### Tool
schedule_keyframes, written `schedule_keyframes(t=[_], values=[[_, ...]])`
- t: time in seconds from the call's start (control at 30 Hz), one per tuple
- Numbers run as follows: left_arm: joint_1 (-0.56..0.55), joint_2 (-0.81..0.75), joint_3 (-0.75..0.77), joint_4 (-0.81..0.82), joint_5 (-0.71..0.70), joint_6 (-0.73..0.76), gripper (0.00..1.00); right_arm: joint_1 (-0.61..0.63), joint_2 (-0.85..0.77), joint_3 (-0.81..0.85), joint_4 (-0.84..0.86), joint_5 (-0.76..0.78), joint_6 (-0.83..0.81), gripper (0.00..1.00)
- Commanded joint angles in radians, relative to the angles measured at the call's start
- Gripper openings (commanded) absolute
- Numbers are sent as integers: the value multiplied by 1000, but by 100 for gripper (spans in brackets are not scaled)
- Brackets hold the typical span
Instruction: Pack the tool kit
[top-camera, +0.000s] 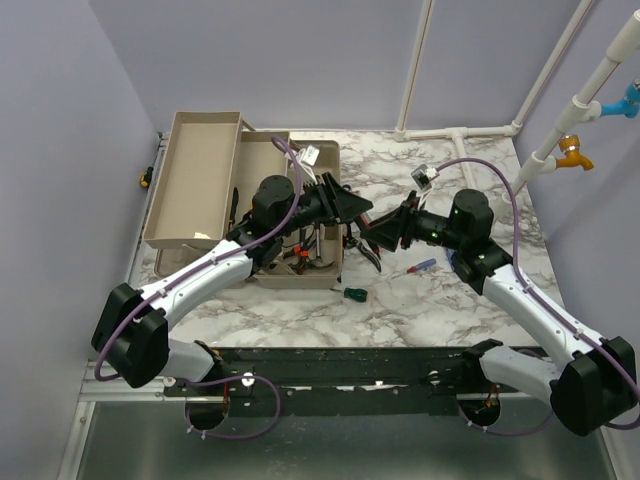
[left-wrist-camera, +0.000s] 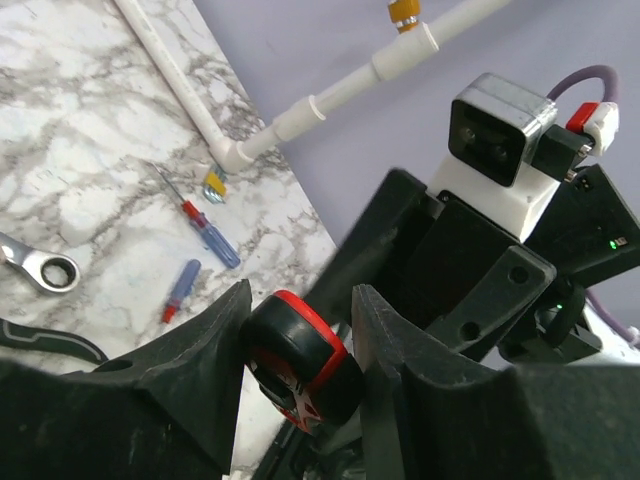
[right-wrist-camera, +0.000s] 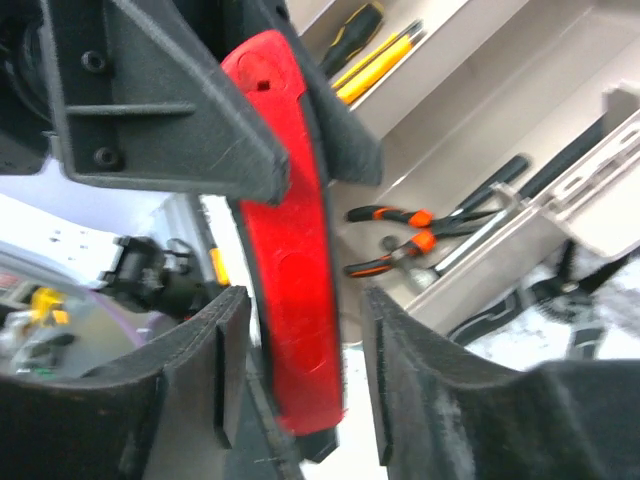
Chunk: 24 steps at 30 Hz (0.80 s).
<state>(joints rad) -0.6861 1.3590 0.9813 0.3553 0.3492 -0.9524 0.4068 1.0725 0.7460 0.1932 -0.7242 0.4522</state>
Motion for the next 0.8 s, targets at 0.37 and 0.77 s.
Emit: schedule_keyframes(t=[0.37, 0.77], values=[[195, -229, 113, -490, 11, 293, 0, 7, -130, -18, -35, 182, -31, 70], [278, -265, 440, -1030, -559, 753, 0, 6, -171, -49, -33, 311, -2, 70]])
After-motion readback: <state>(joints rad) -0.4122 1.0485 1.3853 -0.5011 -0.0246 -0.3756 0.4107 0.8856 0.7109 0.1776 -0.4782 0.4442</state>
